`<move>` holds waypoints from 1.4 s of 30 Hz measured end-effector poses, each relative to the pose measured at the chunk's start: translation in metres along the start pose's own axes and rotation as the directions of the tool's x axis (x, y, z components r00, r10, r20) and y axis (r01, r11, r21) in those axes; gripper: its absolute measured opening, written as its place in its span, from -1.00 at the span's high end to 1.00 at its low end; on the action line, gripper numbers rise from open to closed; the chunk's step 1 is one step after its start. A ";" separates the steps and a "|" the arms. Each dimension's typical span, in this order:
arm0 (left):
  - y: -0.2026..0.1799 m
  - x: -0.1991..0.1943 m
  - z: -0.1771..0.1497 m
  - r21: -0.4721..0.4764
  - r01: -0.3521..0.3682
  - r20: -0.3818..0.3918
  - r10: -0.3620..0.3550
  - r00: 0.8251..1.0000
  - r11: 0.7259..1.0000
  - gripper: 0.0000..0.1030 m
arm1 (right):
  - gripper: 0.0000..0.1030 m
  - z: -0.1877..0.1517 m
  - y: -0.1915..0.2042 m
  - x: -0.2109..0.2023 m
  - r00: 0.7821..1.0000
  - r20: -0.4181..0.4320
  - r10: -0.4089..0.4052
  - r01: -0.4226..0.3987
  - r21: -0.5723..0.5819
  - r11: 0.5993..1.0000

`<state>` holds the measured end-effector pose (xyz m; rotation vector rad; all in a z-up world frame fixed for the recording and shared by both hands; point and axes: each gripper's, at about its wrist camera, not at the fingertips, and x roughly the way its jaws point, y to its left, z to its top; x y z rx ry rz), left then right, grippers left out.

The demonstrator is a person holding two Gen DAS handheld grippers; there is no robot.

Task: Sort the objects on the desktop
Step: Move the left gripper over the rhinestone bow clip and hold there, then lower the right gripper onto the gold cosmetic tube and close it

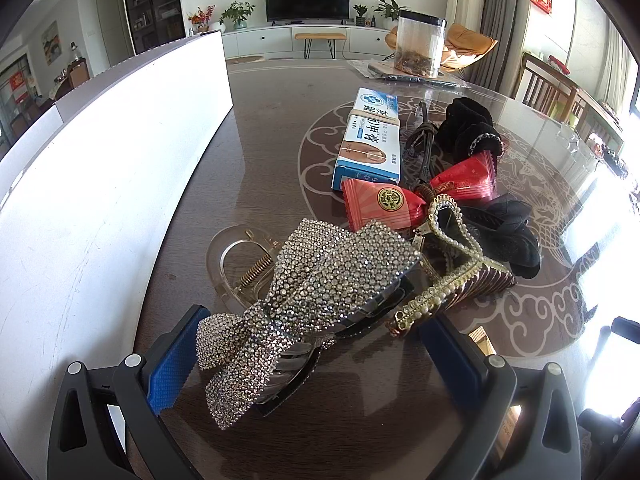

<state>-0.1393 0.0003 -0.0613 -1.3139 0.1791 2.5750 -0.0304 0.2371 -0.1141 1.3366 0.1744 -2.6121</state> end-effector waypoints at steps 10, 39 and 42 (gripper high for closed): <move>0.000 0.000 -0.001 0.000 0.000 0.000 0.000 1.000 1.000 -1.00 | -1.00 0.000 0.000 0.000 1.000 0.000 0.000 0.000 0.000 1.000; -0.004 -0.002 -0.008 -0.060 -0.045 -0.012 0.044 0.999 0.997 -1.00 | -1.00 0.000 0.000 0.000 1.000 0.000 0.000 0.000 0.000 1.000; -0.008 -0.009 -0.017 -0.062 -0.048 -0.043 0.045 0.998 0.997 -1.00 | -1.00 0.000 0.000 0.000 1.000 0.000 0.000 0.000 0.000 1.000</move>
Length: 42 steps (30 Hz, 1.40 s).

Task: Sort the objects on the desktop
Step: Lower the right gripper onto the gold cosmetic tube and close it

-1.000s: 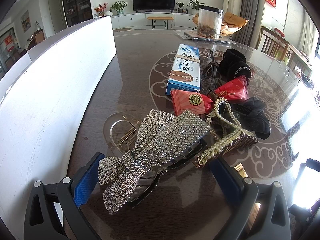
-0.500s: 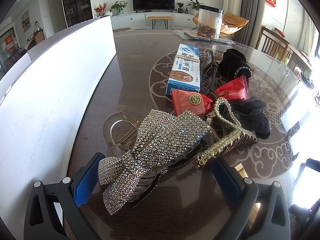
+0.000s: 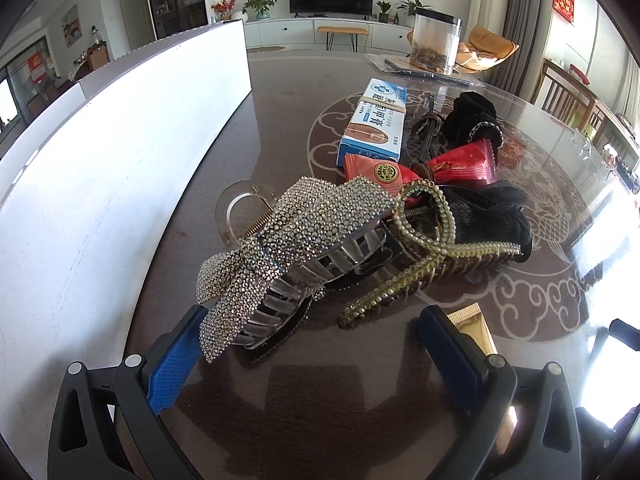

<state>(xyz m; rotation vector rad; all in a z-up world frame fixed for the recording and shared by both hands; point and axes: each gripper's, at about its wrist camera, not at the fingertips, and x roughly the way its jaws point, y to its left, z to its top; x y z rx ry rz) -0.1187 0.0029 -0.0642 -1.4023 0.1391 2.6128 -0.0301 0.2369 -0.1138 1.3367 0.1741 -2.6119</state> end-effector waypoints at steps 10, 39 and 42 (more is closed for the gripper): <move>0.023 -0.085 -0.027 -0.147 -0.008 0.331 0.057 0.942 0.989 -1.00 | -1.00 0.000 0.000 0.000 1.000 0.000 0.000 0.000 0.000 1.000; 0.024 -0.084 -0.029 -0.148 -0.015 0.307 0.060 0.950 0.989 -1.00 | -0.15 0.042 0.068 0.010 0.969 -0.058 0.242 -0.245 -0.063 0.967; 0.019 -0.082 -0.029 -0.121 -0.014 0.302 0.051 0.952 0.992 -1.00 | -0.19 0.042 0.065 0.008 0.966 -0.067 0.251 -0.255 -0.055 0.965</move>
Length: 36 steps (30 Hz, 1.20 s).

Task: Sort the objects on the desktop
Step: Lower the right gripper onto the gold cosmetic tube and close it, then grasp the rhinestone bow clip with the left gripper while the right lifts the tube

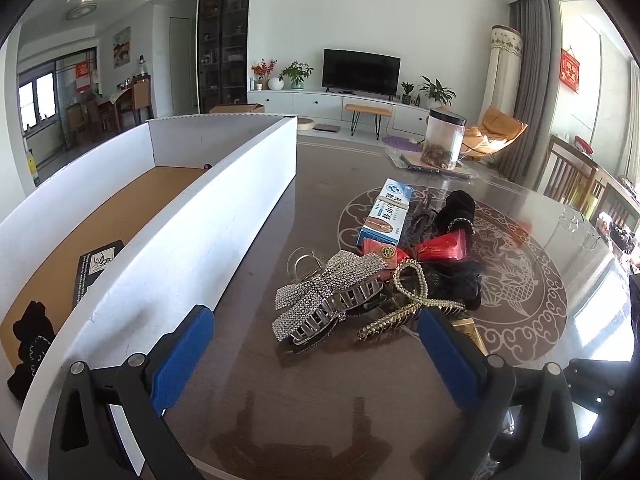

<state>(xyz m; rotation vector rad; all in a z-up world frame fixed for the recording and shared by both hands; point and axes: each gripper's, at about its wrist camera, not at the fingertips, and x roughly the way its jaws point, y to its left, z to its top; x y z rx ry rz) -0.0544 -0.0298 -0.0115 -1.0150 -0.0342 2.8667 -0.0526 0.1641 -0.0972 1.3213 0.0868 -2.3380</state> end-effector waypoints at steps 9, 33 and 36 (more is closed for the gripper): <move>0.001 0.003 -0.001 0.001 0.016 -0.020 -0.016 1.000 1.000 -1.00 | 0.23 0.013 0.007 0.015 0.990 0.047 -0.132 0.133 -0.028 0.991; -0.009 0.085 0.022 -0.089 0.064 -0.175 -0.079 0.981 0.994 -0.33 | 0.41 -0.058 -0.051 -0.043 0.978 0.124 -0.166 0.157 0.082 0.984; -0.010 0.062 0.018 -0.081 0.111 -0.134 -0.121 0.983 0.990 -0.33 | 0.41 -0.064 -0.052 -0.047 0.976 0.126 -0.177 0.167 0.082 0.983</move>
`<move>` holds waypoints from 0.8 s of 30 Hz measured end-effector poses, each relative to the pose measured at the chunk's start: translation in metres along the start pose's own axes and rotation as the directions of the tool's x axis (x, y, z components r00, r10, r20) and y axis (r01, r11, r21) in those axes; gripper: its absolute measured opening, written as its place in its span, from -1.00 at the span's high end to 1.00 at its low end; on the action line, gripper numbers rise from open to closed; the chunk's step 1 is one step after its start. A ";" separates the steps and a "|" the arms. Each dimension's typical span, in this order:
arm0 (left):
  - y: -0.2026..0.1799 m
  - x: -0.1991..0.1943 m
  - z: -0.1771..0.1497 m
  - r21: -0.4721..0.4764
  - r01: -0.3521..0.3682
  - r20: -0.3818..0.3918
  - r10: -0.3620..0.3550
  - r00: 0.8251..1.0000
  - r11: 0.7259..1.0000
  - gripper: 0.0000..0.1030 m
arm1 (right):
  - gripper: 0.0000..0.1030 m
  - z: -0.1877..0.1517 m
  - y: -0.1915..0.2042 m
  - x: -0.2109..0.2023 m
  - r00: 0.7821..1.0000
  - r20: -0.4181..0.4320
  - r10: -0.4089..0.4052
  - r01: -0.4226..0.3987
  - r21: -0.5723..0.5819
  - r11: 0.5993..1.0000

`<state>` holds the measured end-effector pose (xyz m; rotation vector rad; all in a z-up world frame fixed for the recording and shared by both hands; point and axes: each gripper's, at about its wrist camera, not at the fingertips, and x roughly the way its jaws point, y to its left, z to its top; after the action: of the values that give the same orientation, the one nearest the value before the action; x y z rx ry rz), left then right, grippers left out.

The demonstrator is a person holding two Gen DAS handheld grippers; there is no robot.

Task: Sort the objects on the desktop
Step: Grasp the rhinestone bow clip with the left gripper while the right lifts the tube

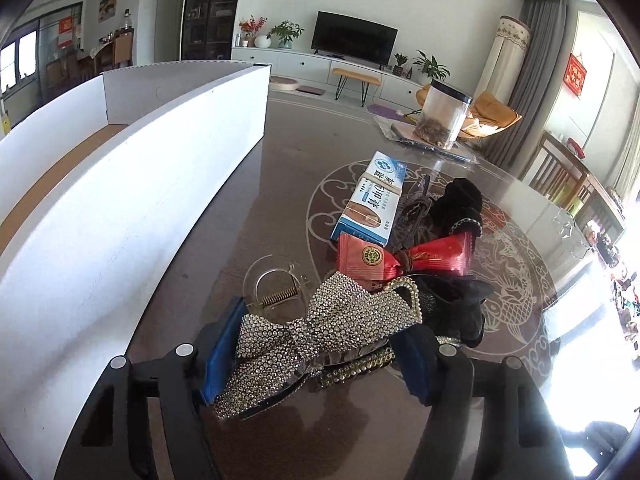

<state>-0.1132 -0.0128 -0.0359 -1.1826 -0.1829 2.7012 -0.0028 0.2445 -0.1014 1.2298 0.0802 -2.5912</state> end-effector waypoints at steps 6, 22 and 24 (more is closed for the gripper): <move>0.003 -0.050 -0.017 -0.027 0.011 0.059 -0.009 0.998 1.000 -0.33 | 0.42 -0.010 -0.007 -0.012 1.000 -0.014 -0.003 0.003 0.000 1.000; 0.000 -0.076 -0.037 -0.023 -0.041 0.139 0.043 0.989 0.999 -0.33 | 0.41 -0.003 0.000 -0.014 0.996 -0.082 -0.045 0.041 -0.051 0.998; -0.004 -0.076 -0.037 -0.001 -0.049 0.145 0.049 0.988 0.999 -0.33 | 0.40 -0.002 0.001 -0.013 0.994 -0.093 -0.049 0.044 -0.055 0.997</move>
<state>-0.0344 -0.0247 -0.0059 -1.0032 -0.1733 2.8304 0.0068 0.2467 -0.0929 1.3462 0.1978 -2.5518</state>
